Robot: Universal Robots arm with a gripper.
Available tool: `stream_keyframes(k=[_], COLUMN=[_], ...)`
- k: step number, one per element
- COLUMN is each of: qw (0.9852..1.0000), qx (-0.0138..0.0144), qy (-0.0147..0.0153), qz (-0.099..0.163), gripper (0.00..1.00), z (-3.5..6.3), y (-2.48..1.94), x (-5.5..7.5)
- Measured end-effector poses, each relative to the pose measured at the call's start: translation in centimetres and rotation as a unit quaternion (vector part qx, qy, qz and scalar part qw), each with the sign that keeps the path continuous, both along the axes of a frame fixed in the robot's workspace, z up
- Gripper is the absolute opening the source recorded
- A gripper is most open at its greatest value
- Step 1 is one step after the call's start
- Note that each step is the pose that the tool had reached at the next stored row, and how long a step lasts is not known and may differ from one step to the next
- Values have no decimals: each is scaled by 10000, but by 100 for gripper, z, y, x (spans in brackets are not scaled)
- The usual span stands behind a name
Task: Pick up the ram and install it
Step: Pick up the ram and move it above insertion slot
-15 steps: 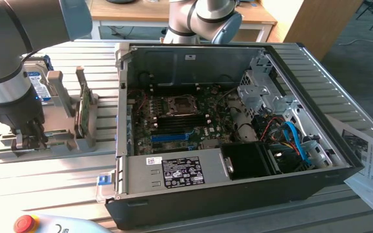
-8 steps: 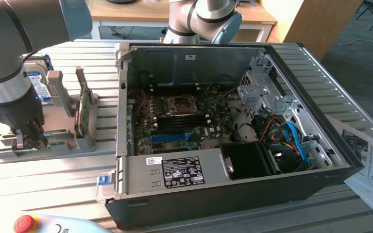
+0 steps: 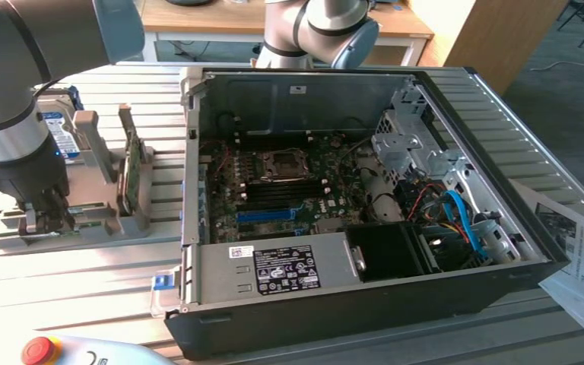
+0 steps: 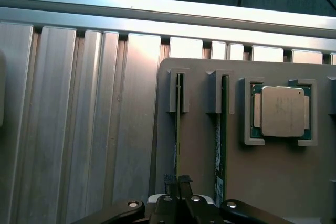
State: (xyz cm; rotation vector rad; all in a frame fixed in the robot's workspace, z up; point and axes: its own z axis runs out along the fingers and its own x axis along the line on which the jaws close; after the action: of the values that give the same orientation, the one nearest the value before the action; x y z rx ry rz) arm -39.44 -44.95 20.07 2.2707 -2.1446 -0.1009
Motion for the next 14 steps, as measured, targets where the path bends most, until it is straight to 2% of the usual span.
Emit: stream_keyframes(k=[8, 14], qw=[10000, 10000], qx=[1, 0], qy=[-1, 0], qz=[0, 0], gripper=[12, 12], z=[2, 55], y=[0, 0], x=[0, 0])
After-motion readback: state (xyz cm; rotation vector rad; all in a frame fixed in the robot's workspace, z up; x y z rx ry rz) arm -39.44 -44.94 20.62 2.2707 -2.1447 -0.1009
